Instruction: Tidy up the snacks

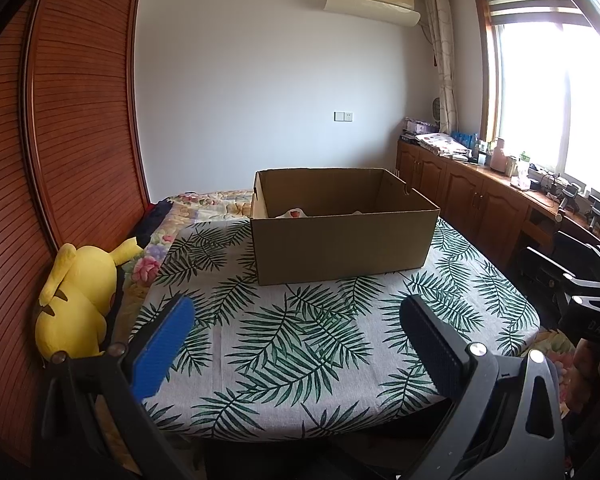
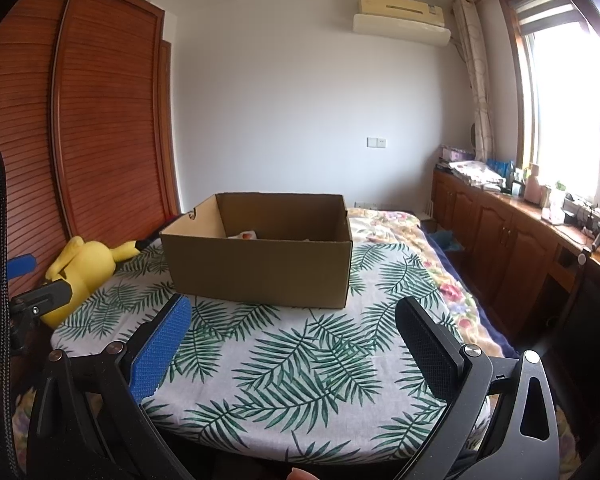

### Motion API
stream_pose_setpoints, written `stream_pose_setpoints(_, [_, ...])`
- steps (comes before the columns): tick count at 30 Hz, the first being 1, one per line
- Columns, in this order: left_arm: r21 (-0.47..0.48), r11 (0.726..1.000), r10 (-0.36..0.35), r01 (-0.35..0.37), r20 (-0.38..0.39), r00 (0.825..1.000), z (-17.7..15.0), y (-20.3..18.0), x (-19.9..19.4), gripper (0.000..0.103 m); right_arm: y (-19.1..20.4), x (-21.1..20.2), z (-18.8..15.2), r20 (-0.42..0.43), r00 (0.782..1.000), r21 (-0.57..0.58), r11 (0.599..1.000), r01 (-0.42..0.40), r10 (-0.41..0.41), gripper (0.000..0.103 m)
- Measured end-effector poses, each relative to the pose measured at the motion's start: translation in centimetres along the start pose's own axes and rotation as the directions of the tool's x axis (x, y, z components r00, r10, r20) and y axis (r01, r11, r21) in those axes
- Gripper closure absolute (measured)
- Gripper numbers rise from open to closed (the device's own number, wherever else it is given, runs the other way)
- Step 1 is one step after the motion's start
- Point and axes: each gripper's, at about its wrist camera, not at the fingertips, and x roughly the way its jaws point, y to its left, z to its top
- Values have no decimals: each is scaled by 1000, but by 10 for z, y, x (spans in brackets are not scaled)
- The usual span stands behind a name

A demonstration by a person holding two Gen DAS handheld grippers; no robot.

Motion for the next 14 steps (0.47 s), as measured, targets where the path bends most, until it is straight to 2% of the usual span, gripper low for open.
stream_pose_setpoints(14, [-3, 1000, -3, 3, 2, 1000, 0, 0, 0, 0, -1, 0, 0, 0, 1000, -1, 1000, 2, -2, 0])
